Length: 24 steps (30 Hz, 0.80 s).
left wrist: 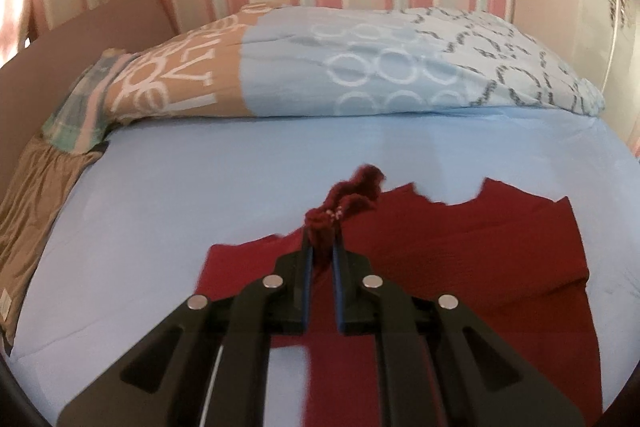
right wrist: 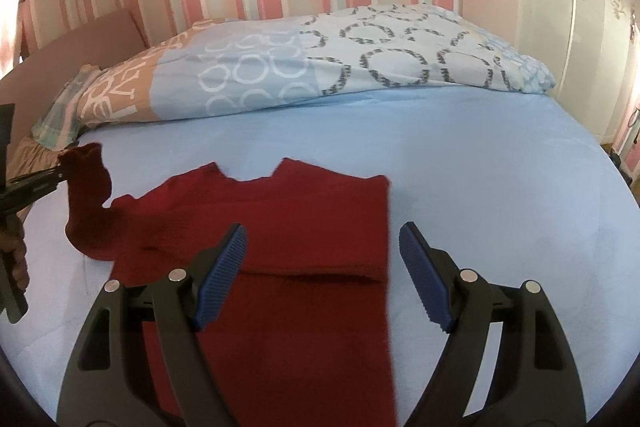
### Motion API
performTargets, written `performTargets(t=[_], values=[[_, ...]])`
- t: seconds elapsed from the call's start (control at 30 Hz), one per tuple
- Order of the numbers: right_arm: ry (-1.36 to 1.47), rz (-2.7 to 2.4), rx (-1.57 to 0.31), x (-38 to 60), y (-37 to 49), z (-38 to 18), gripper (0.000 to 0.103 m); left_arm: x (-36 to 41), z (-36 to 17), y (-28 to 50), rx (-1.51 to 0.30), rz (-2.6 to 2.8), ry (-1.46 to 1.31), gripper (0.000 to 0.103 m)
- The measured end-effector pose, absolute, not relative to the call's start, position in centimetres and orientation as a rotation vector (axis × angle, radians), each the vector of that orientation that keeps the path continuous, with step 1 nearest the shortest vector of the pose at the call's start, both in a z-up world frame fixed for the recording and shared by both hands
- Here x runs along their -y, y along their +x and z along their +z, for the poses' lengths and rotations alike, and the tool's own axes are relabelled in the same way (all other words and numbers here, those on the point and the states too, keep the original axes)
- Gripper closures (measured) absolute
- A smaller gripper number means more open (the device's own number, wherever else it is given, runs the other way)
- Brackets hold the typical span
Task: Fold small clothes
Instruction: 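Lift the sleeve with the left gripper and fold it across the sweater body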
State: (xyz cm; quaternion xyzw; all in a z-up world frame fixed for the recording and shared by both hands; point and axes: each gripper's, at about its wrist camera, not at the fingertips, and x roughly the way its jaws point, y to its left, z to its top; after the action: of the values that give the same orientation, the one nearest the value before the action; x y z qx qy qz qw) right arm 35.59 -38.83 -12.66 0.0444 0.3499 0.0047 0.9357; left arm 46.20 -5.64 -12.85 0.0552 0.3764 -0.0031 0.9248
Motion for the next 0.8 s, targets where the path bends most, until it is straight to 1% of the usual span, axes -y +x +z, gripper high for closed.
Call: performTargets(t=[0.4, 0.57, 0.8], values=[[0.118, -0.044, -0.734, 46.7, 35.9, -15.5, 0.024, 19.6, -17.9, 50.3, -0.816, -0.113, 0.144, 0.095], [0.13, -0.066, -0.736, 49.2, 35.8, -16.4, 0.024, 25.7, -19.7, 50.2, -0.824, -0.18, 0.173, 0.095], [0.138, -0.08, -0.752, 51.3, 35.5, -17.9, 0.024, 31.5, -22.3, 49.5, -0.837, -0.249, 0.193, 0.095]])
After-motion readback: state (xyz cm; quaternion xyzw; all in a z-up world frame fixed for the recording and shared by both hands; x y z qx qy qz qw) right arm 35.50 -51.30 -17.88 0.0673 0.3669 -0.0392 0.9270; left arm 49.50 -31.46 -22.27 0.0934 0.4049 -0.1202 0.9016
